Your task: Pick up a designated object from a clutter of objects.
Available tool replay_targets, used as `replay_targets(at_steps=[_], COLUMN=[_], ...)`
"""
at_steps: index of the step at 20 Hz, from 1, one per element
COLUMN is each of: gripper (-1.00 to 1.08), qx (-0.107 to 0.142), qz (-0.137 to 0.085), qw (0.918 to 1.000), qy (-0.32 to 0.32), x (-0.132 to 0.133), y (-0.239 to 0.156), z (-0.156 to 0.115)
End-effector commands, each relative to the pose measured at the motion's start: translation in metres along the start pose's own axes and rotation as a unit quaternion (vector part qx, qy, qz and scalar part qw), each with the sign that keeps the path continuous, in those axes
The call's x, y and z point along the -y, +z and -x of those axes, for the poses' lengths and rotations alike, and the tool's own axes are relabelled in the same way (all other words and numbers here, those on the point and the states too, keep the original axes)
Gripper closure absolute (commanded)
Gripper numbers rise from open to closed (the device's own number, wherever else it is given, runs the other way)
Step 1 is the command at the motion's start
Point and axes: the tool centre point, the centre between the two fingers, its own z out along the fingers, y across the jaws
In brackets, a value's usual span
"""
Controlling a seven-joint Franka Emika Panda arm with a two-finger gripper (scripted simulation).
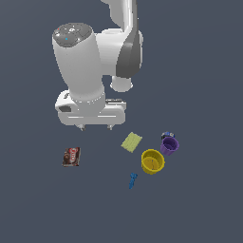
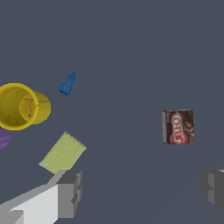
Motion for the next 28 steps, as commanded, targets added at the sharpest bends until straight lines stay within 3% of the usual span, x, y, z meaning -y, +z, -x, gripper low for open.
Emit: replay_targets(at_steps=[1, 15, 21, 28], gripper=[-0.92, -0.92, -0.92, -0.92], qx=[0.000, 0.002, 0.003, 0.003], qz=[-0.003, -0.006, -0.005, -0.005], qw=[1.0000, 0.9998, 0.9997, 0.9997], qy=[-0.003, -0.018, -0.022, -0.022], x=[-0.021, -0.128, -0.150, -0.155], y=[0.023, 0.149, 0.176, 0.182], z=[-0.007, -0.014, -0.009, -0.007])
